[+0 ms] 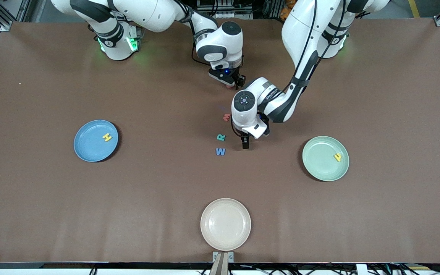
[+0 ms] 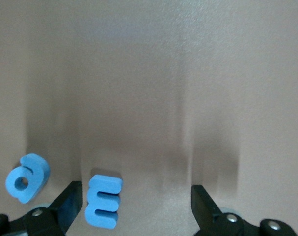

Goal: Sort uppercase to blue plate, lowercase to green plate
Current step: 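Grasp pink q with the right gripper while the left gripper lowers to e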

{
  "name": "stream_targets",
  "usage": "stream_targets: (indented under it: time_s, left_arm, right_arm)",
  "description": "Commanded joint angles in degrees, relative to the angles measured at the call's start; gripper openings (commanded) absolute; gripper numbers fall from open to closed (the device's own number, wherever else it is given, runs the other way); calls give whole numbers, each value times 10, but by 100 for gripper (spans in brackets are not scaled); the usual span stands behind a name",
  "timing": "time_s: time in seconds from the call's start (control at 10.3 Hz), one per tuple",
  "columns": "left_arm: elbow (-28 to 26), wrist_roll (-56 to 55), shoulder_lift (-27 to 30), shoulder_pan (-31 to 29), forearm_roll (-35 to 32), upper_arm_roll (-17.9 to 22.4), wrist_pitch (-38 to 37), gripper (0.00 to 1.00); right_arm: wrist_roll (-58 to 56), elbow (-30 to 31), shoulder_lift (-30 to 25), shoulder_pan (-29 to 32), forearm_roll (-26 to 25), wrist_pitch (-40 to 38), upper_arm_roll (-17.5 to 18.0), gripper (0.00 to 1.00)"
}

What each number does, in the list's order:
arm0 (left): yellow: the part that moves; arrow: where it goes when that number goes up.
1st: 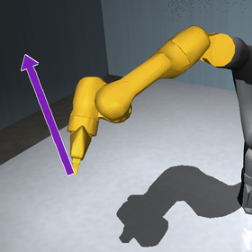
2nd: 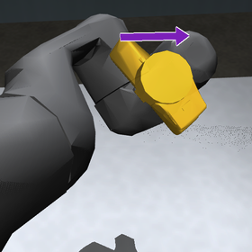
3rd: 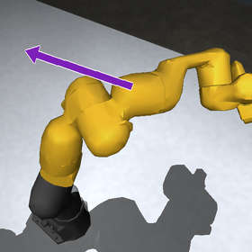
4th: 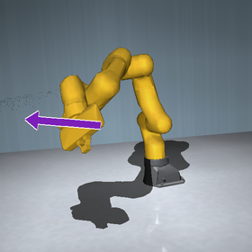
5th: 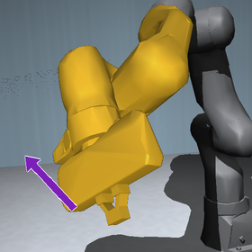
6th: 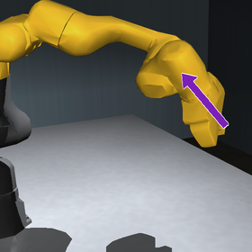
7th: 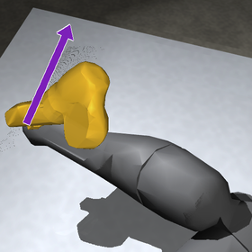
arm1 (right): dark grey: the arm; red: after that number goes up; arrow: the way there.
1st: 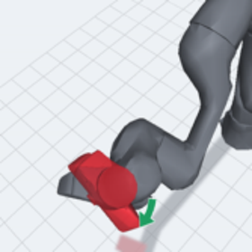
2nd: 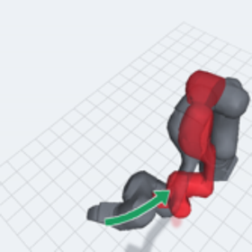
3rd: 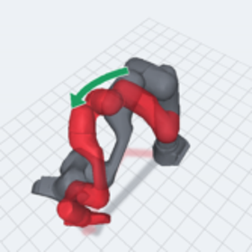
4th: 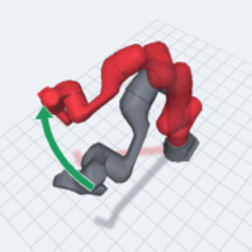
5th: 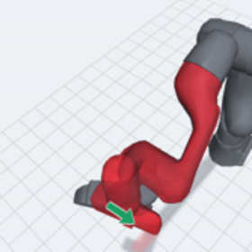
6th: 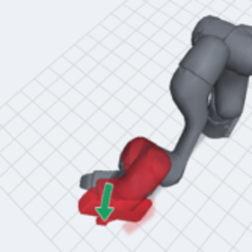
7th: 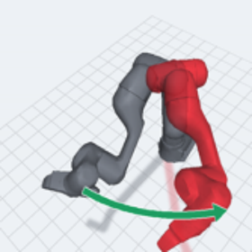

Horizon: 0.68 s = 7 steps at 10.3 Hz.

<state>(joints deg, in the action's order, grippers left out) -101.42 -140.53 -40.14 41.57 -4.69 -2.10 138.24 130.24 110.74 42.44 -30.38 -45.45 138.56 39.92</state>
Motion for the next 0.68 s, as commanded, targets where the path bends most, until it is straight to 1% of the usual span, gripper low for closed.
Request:
stream_targets:
  time_s: [0.0,0.19,0.29,0.49,0.58]
  left_arm:
    - [-20,-20,17,4,-19,4,9,100]
    - [-20,-20,17,7,-19,4,9,100]
    - [-19,-20,17,8,-19,4,9,100]
    - [-19,-20,17,13,-19,4,9,100]
    - [-19,-20,17,15,-19,4,9,100]
  right_arm:
    - [17,-14,16,-11,-20,0,-2,67]
    - [13,-14,17,-12,-20,0,-2,64]
    - [12,-14,17,-12,-21,0,-2,57]
    - [10,-14,16,-12,-21,0,-3,53]
    - [10,-14,17,-12,-31,0,-3,46]
